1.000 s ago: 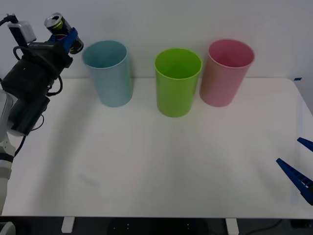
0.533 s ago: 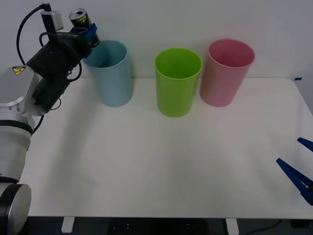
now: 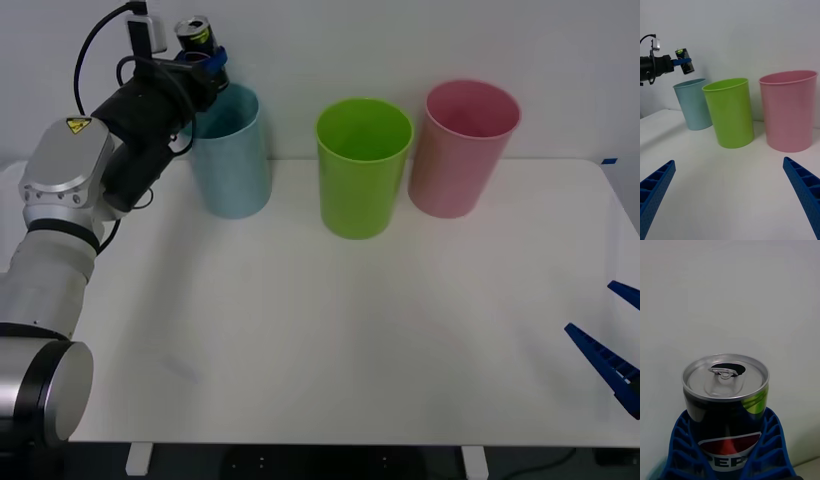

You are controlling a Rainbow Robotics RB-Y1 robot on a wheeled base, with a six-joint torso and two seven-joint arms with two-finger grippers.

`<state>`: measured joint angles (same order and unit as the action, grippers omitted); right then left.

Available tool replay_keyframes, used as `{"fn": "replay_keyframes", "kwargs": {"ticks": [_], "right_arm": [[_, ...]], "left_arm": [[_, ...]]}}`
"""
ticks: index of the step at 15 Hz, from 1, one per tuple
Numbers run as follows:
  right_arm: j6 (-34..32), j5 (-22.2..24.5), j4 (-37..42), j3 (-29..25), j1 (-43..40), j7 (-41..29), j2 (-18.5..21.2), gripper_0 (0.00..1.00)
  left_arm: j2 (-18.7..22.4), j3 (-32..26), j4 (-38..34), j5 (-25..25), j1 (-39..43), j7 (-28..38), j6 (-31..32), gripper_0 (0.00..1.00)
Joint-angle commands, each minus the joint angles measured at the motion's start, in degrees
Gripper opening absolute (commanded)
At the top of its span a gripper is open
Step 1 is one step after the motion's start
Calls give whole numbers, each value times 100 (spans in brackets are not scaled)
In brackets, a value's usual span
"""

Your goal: Grasp the object on the table and drop it into the matching bin: aluminum can to the light blue bin, PET bottle to the pink bin.

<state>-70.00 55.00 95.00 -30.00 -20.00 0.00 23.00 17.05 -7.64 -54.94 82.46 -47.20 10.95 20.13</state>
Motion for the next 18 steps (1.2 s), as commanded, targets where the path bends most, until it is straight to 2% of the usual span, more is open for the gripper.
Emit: {"fn": "replay_keyframes", "kwargs": {"ticks": [1,5,6,7,8,18], "right_arm": [[0,0,0,0,0,0,0,100],[0,0,0,0,0,0,0,100],[0,0,0,0,0,0,0,100],[0,0,0,0,0,0,0,100],[0,0,0,0,0,0,0,100],[0,0,0,0,0,0,0,100]], "left_arm": [[-35,0,1,25,0,-32,-53,0],[-35,0,1,16,0,-67,-53,0],[-27,-9,-8,16,0,-67,-53,8],[-27,-9,-8,-2,9,-67,-53,36],[-35,-9,1,-19,0,-67,-53,99],[-9,-9,1,-274,88,-120,70,100]]}}
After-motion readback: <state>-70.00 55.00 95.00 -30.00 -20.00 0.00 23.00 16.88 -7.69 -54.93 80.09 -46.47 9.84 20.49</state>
